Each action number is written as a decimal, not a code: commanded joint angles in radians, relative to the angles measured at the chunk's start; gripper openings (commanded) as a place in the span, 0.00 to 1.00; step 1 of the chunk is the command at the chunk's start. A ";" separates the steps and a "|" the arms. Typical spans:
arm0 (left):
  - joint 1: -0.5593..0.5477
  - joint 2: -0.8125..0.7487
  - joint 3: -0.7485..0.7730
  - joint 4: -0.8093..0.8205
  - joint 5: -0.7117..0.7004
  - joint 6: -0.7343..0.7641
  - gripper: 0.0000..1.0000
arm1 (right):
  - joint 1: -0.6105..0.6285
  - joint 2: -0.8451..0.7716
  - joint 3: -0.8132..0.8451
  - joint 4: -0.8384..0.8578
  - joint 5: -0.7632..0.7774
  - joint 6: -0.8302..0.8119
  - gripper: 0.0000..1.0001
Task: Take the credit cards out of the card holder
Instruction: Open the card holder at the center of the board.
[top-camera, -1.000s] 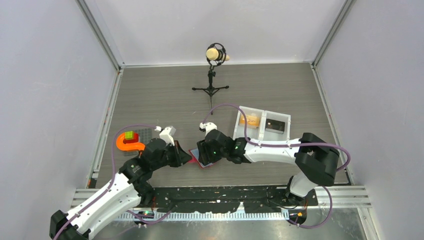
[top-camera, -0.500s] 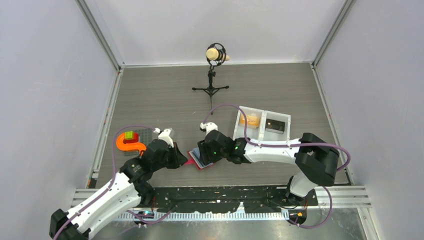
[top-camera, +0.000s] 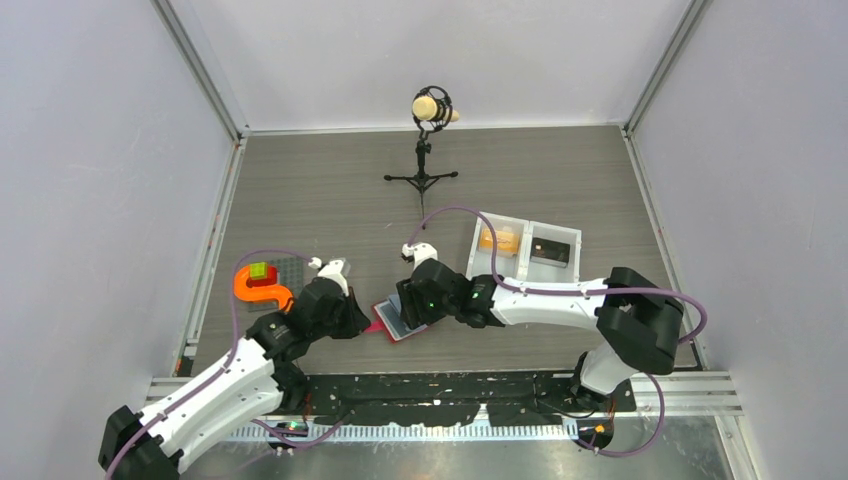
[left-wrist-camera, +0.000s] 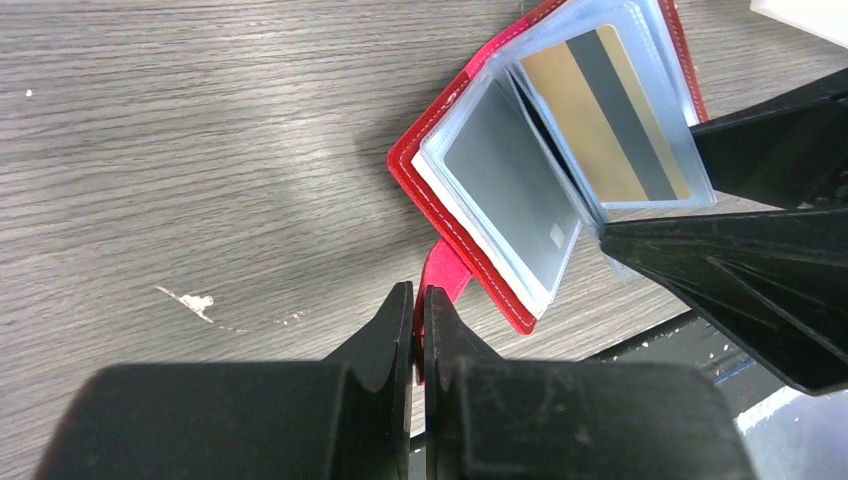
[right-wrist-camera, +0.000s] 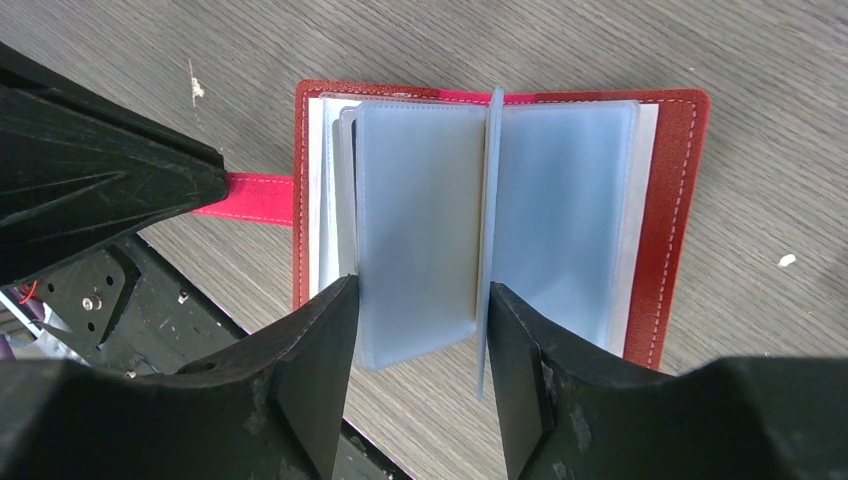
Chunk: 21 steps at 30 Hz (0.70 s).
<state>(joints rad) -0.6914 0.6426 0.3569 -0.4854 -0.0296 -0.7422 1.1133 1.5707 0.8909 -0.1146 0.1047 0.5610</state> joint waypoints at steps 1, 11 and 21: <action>0.004 0.013 0.042 0.014 -0.033 0.022 0.00 | 0.002 -0.057 0.022 -0.008 0.022 -0.004 0.56; 0.004 0.044 0.043 0.028 -0.036 0.026 0.00 | 0.002 -0.073 0.013 0.002 0.025 0.003 0.56; 0.004 0.044 0.042 0.040 -0.031 0.026 0.00 | 0.005 -0.081 0.018 -0.012 0.053 -0.003 0.65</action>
<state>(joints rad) -0.6914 0.6880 0.3573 -0.4824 -0.0448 -0.7254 1.1133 1.5417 0.8909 -0.1295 0.1173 0.5613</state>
